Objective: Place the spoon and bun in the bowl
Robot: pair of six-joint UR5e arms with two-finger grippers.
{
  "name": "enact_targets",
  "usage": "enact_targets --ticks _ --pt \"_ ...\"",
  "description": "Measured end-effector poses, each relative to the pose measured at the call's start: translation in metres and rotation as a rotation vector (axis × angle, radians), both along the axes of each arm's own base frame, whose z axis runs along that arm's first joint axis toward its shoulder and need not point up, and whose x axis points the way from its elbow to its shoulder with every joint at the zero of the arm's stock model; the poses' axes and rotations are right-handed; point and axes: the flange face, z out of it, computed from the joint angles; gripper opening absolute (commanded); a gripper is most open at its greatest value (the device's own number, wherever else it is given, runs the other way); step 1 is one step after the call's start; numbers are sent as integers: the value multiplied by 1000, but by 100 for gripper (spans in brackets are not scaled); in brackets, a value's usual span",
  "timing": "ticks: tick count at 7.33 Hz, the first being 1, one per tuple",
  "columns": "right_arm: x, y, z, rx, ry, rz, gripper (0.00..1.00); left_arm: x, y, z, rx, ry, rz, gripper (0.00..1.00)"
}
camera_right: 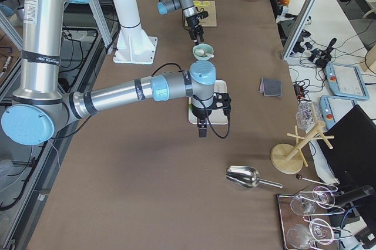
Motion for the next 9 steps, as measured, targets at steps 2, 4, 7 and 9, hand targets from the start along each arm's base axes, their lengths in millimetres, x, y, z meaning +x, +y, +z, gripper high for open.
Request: enact_targets --ticks 2,4,7,9 --pt "1 2 1 -2 0 2 100 2 3 -11 -40 37 -20 98" --pt "4 11 13 -26 3 -1 100 -5 -5 -2 -41 10 -26 98" --pt "31 40 49 -22 13 -45 100 -88 -75 49 -2 -238 50 98" --pt "50 52 70 -24 17 -50 100 -211 -146 98 -28 -344 165 98"
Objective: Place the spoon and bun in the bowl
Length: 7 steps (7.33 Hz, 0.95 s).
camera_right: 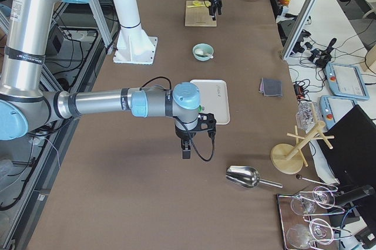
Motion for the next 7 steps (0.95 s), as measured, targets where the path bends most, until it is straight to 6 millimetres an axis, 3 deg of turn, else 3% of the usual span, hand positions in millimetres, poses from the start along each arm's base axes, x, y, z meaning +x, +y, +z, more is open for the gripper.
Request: enact_targets --ticks 2,3,5,6,7 --pt "12 4 14 1 1 -5 100 -136 -42 77 19 -84 72 98" --pt "15 5 19 0 1 -7 100 -210 -48 121 31 -117 89 98" --pt "17 6 24 -4 3 -9 100 -346 -46 185 46 -212 134 98" --pt "17 6 25 -5 5 -8 100 -401 -34 213 19 -250 164 98" --pt "18 6 26 -6 8 -8 100 -435 -12 251 -42 -260 185 98"
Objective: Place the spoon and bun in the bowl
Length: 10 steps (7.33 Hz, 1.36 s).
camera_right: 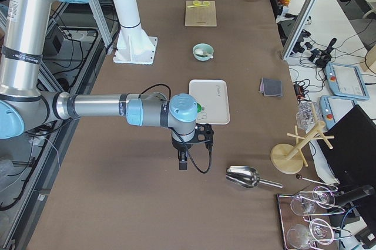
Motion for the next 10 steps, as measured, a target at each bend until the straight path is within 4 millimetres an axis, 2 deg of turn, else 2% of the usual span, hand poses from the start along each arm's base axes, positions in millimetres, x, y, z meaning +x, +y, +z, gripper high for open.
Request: enact_targets --ticks 1,2,3,4,10 --pt "1 0 1 -1 3 1 100 -17 23 40 -62 2 -5 98" --pt "1 1 2 -3 5 2 100 -28 35 70 -111 8 -28 98" --pt "2 2 2 -4 5 3 100 -32 40 92 -168 14 -59 98" --pt "2 2 3 -6 6 3 100 -34 43 104 -210 16 -86 98" --pt "1 4 8 -19 4 4 100 -34 40 88 -164 18 -101 98"
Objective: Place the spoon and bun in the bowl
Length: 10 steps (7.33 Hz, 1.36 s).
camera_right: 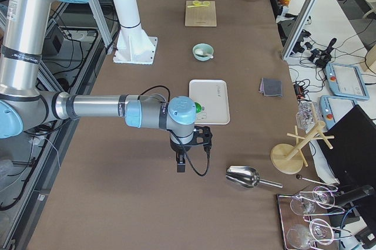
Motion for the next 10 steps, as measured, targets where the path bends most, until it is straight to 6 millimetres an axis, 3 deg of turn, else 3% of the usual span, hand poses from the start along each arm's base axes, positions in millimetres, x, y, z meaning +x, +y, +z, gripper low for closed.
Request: enact_targets --ticks 10 --pt "0 -1 2 -4 -5 2 100 2 -3 -4 53 -3 5 98"
